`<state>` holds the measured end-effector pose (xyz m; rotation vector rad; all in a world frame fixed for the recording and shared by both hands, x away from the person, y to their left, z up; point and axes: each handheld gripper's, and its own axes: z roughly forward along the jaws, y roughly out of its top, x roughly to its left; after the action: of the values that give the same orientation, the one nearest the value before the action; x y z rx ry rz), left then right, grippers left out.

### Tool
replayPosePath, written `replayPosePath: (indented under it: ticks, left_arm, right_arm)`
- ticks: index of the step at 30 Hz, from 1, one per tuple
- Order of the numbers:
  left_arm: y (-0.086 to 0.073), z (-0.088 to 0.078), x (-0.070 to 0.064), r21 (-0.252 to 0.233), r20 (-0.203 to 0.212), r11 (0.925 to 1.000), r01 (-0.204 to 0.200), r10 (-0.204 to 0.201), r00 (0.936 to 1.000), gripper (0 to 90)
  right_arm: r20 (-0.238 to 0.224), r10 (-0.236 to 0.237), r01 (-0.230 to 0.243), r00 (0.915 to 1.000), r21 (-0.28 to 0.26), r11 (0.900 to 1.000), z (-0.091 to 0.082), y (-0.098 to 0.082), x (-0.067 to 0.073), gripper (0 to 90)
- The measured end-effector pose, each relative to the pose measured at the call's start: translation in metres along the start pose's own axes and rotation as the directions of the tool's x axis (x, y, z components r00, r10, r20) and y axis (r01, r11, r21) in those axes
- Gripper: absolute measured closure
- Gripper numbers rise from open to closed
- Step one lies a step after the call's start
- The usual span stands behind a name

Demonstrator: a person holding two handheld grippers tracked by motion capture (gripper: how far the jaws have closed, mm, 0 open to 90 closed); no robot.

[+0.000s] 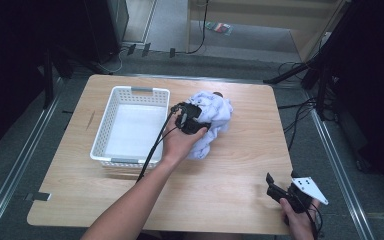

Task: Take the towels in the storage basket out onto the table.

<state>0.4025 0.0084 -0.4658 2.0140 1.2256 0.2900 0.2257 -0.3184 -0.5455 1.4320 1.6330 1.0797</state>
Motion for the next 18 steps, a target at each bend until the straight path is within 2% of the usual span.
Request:
replayPosePath:
  ticks: [3, 6, 7, 11, 14, 18]
  left_arm:
    - [-0.007, 0.014, -0.001, 0.053, 0.001, 0.9985, -0.011, 0.011, 0.9999, 58.2]
    - [-0.012, 0.024, -0.002, 0.061, -0.007, 0.9981, 0.001, -0.001, 1.0000, 58.0]
    - [-0.015, 0.028, -0.003, 0.071, -0.013, 0.9975, -0.007, 0.007, 0.9999, 57.9]
    - [-0.020, 0.036, -0.006, 0.091, -0.010, 0.9957, -0.016, 0.017, 0.9998, 56.5]
    - [-0.021, 0.042, -0.007, 0.133, 0.009, 0.9909, -0.019, 0.018, 0.9998, 54.8]
    - [-0.023, 0.047, -0.007, 0.160, 0.011, 0.9866, -0.030, 0.028, 0.9995, 52.7]
  right_arm:
    - [0.002, 0.001, -0.001, 1.0000, 0.001, 1.000, 0.000, 0.000, 0.000, 13.2]
    - [0.003, 0.003, -0.003, 1.0000, 0.006, 1.000, 0.001, 0.000, 0.000, 13.2]
    - [0.004, 0.001, -0.001, 1.0000, 0.004, 1.000, 0.001, 0.000, 0.000, 13.2]
    - [0.003, 0.003, -0.003, 1.0000, 0.006, 1.000, 0.000, 0.000, 0.000, 13.3]
    - [0.002, 0.003, -0.003, 1.0000, 0.005, 1.000, 0.000, 0.000, 0.000, 13.3]
    - [0.002, 0.002, -0.002, 1.0000, 0.005, 1.000, 0.000, 0.000, 0.000, 13.3]
